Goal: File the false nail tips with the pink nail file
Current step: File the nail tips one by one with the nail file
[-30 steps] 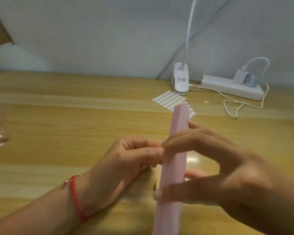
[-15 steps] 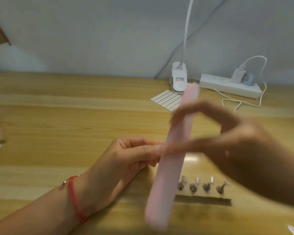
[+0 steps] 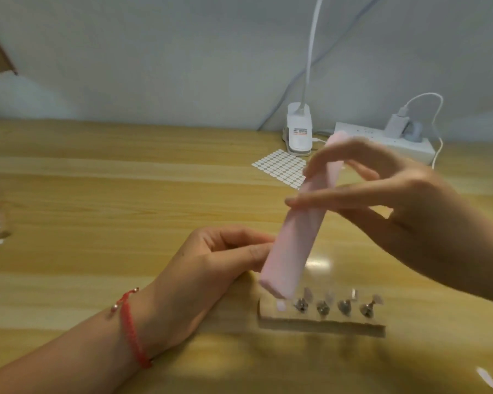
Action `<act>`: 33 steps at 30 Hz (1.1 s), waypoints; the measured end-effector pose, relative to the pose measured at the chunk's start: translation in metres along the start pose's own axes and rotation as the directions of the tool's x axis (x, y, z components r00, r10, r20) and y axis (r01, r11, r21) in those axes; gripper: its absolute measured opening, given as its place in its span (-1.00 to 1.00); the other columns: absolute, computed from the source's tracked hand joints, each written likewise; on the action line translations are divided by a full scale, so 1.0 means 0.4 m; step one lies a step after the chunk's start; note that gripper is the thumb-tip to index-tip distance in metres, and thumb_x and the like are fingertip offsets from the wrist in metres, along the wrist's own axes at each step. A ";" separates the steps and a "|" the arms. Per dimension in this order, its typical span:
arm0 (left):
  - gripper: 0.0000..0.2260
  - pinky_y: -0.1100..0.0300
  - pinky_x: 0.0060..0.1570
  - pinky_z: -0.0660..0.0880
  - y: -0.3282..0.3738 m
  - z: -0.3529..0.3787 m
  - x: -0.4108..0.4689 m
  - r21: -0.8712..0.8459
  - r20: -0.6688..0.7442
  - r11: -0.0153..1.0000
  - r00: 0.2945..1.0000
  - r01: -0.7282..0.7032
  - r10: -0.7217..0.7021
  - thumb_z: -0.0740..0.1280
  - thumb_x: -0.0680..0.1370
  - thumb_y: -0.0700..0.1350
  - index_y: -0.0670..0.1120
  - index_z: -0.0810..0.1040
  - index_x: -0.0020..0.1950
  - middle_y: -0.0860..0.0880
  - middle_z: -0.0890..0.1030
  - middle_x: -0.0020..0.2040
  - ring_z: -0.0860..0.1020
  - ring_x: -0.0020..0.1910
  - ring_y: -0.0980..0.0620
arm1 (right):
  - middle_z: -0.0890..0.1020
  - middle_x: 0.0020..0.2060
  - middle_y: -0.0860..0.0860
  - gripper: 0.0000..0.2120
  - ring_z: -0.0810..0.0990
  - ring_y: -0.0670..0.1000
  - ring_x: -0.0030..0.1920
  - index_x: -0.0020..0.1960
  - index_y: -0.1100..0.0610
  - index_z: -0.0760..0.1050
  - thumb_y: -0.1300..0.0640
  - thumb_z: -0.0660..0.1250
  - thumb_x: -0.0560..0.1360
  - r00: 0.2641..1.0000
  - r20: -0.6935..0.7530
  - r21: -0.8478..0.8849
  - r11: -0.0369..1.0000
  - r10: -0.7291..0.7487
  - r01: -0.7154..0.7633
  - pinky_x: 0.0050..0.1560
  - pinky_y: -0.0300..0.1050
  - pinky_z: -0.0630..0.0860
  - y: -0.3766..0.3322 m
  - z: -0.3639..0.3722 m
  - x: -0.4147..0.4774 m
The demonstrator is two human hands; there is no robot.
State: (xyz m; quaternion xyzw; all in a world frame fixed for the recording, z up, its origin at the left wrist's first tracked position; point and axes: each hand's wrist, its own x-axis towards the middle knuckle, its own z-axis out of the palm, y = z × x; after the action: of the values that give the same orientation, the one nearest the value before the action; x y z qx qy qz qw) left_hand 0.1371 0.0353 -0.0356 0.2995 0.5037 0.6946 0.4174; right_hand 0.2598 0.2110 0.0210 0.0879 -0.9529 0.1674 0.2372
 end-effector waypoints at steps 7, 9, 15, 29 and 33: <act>-0.82 0.26 -0.20 0.59 -0.009 0.003 0.002 0.052 -0.010 0.998 0.999 -0.035 0.036 0.55 0.27 -0.08 -0.05 0.74 -0.16 -0.01 0.71 -0.21 0.64 -0.25 0.15 | 0.53 0.14 0.09 -0.67 0.56 0.10 0.17 0.16 -0.02 0.62 0.31 0.20 0.62 1.000 -0.006 0.023 1.000 -0.019 0.019 0.23 0.06 0.50 -0.006 0.011 -0.011; -0.83 0.32 -0.22 0.55 -0.009 0.004 0.002 0.062 0.000 0.997 0.999 -0.045 0.045 0.56 0.26 -0.13 -0.04 0.74 -0.17 0.00 0.71 -0.22 0.64 -0.26 0.16 | 0.54 0.14 0.10 -0.71 0.59 0.18 0.12 0.16 -0.01 0.62 0.26 0.22 0.62 0.999 -0.027 0.036 0.999 0.027 -0.026 0.19 0.13 0.53 -0.004 0.016 -0.008; -0.80 0.23 -0.19 0.59 -0.012 0.002 0.005 0.085 -0.046 0.995 0.998 -0.045 0.049 0.53 0.21 -0.10 -0.02 0.74 -0.18 0.00 0.71 -0.23 0.62 -0.28 0.18 | 0.57 0.14 0.12 -0.68 0.63 0.20 0.05 0.17 0.03 0.63 0.34 0.25 0.59 0.999 0.023 0.001 1.000 -0.031 0.031 0.07 0.09 0.57 -0.014 0.031 -0.018; -0.71 0.18 -0.07 0.53 -0.011 -0.004 0.004 0.038 -0.006 0.999 1.000 -0.026 0.026 0.50 0.26 0.02 -0.06 0.73 -0.08 -0.04 0.70 -0.15 0.59 -0.16 0.06 | 0.56 0.19 0.08 -0.67 0.61 0.10 0.08 0.14 -0.01 0.65 0.30 0.30 0.51 0.997 0.055 0.088 0.995 -0.056 0.051 0.05 -0.09 0.57 -0.063 0.057 -0.043; -0.75 0.44 -0.33 0.48 -0.005 0.004 0.000 -0.007 0.059 0.999 0.997 -0.046 0.046 0.55 0.22 0.03 0.03 0.74 -0.14 0.07 0.70 -0.23 0.62 -0.30 0.25 | 0.54 0.13 0.05 -0.65 0.58 0.13 0.09 0.16 -0.06 0.62 0.33 0.26 0.60 0.998 -0.026 0.053 0.997 0.059 -0.057 0.13 0.15 0.56 -0.020 0.005 -0.005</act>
State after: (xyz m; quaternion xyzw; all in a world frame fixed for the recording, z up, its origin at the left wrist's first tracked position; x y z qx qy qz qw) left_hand 0.1389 0.0364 -0.0372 0.3303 0.4822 0.6960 0.4170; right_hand 0.2627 0.2030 0.0206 0.0641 -0.9469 0.2004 0.2430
